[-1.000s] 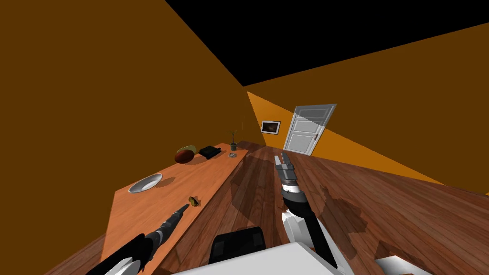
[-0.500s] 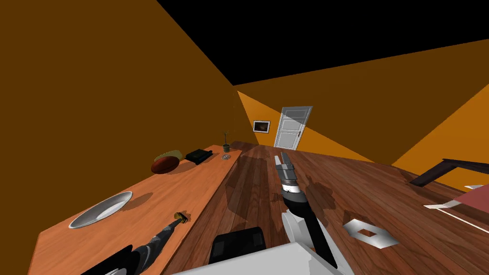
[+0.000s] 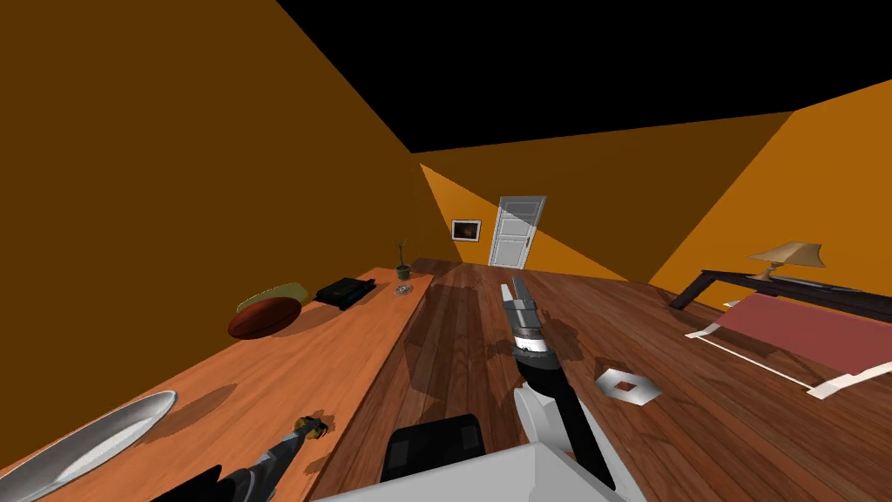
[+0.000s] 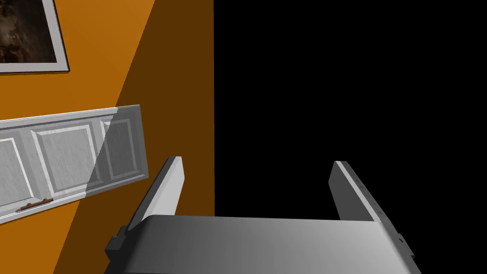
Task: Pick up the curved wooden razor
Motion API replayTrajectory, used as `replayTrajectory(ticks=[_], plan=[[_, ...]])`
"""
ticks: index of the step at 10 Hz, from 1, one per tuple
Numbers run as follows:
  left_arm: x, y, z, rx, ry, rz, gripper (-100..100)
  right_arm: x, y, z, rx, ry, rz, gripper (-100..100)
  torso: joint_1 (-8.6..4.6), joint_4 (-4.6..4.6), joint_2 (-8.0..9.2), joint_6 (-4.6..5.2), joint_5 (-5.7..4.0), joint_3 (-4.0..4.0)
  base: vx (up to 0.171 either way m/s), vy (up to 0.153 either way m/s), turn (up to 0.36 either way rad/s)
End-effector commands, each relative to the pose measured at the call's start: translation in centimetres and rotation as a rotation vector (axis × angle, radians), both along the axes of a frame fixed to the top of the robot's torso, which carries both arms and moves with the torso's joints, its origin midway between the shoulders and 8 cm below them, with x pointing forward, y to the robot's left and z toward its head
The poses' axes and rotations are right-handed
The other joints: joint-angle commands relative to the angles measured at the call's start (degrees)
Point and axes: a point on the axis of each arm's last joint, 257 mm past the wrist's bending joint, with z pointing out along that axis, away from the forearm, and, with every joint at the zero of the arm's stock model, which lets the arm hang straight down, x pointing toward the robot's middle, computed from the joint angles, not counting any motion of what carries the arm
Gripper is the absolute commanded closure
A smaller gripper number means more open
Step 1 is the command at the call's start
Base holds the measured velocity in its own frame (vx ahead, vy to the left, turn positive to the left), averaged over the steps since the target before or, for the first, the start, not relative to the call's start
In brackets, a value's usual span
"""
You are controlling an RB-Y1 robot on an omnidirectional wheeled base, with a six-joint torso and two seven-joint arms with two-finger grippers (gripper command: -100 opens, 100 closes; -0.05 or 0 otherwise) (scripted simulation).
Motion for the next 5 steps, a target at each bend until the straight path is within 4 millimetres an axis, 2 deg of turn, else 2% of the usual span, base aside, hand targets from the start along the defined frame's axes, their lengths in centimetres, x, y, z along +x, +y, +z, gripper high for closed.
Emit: replayTrajectory(ticks=[1,5], plan=[[-0.9,0.5,-0.5,-0.016,0.032,0.008,-100,0.0,0.0,0.0,0.0,0.0,0.0,0,0.0,0.0,0.0,0.0,0.0,0.0,0.012,0.072,-0.289],[-3.2,1.4,-1.4,-0.057,0.094,0.037,-100,0.0,0.0,0.0,0.0,0.0,0.0,0,0.15,0.0,-0.01,0.0,0.04,-0.01,0.01,0.086,-0.245]])
